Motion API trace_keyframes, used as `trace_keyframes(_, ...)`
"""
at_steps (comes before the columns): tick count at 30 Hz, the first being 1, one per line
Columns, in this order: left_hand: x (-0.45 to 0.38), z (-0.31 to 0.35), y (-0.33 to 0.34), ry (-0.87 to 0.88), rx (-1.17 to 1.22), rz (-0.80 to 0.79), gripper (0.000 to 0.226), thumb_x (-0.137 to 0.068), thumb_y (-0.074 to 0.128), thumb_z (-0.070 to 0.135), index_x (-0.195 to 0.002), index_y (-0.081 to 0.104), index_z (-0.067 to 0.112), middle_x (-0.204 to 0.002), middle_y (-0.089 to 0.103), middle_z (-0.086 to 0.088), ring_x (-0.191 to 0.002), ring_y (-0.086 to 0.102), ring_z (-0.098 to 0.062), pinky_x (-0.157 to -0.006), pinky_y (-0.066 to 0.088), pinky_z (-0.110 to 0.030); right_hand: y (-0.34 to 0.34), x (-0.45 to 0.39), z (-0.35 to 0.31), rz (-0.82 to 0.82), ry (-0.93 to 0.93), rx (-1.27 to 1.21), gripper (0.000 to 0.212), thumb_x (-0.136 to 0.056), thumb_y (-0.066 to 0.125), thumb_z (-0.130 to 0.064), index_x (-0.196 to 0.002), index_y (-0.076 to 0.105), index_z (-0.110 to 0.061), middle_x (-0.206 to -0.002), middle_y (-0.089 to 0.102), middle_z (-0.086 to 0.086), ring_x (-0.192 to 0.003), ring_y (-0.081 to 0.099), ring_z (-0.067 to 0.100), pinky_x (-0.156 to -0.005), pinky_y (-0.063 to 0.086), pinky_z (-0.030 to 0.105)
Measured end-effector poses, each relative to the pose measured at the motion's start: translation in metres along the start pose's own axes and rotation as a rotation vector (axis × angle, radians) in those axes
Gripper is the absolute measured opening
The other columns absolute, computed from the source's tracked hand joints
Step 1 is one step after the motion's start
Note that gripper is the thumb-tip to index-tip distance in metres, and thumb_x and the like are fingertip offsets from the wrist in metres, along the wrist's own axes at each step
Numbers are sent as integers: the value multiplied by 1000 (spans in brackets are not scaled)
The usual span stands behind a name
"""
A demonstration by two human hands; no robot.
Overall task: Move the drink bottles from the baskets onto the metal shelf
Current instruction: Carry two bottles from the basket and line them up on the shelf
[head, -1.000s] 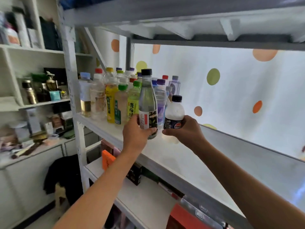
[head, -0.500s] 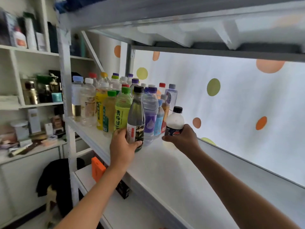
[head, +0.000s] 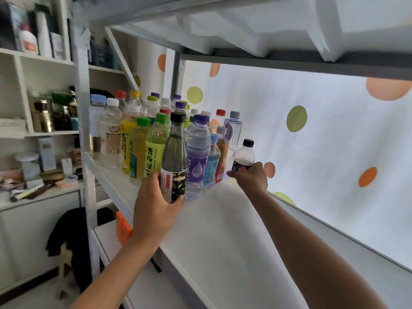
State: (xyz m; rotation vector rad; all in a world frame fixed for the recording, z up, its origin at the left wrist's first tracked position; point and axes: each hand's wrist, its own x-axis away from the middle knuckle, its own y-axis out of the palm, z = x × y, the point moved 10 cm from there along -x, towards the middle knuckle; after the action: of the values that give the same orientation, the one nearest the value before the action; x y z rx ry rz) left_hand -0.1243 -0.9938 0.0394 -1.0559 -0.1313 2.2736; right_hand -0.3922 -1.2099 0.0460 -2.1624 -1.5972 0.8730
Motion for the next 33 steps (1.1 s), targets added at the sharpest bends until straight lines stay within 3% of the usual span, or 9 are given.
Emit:
trace_keyframes(4,-1,0,2,5,-17,-1,68,-66,85,25,-122,48,9,-107,56,-5,-98,56,-23,-78,46,-32,6,-16,12,18,50,-4,76,-58,89,-41,-114,48,-10,-105,64,9,-92,66,29,-79,57,43)
trace_keyframes(10,-1,-1,6,9,-24,-11,71,-67,83,27,-125,45,10,-111,53,-5,-103,54,-24,-82,50,-37,13,-21,16,44,71,28,80,-64,88,-40,-122,44,-10,-115,60,10,-102,64,31,-83,55,41)
trace_keyframes(16,0,-3,5,7,-29,-2,75,-66,83,28,-127,45,8,-114,53,-6,-107,54,-25,-85,49,-37,23,-20,8,29,60,46,83,-61,90,-42,-122,42,-12,-118,59,11,-104,63,32,-87,56,49)
trace_keyframes(22,-2,1,2,25,-9,0,93,-67,85,26,-140,31,9,-132,45,-9,-123,46,-24,-95,44,-32,24,-10,4,-15,48,64,82,-61,89,-45,-122,47,-10,-117,59,10,-103,62,30,-88,56,46)
trace_keyframes(25,-1,1,3,22,4,-27,97,-67,85,28,-143,26,11,-139,40,-11,-129,42,-27,-97,49,-41,8,17,-8,26,-9,72,67,-68,85,-40,-118,50,-12,-113,63,11,-97,64,29,-82,57,42)
trace_keyframes(29,10,4,-8,27,26,-95,98,-71,81,30,-146,21,10,-146,34,-13,-135,34,-29,-103,44,-46,-31,86,-42,127,-162,94,41,-85,73,-27,-118,55,-12,-115,62,6,-99,63,26,-73,45,30)
trace_keyframes(33,33,4,-43,67,-1,-163,85,-81,73,23,-147,21,13,-149,32,-11,-138,32,-27,-110,37,-45,-46,179,-102,153,-490,70,17,-86,71,-17,-102,65,-14,-104,67,2,-88,63,19,-71,47,30)
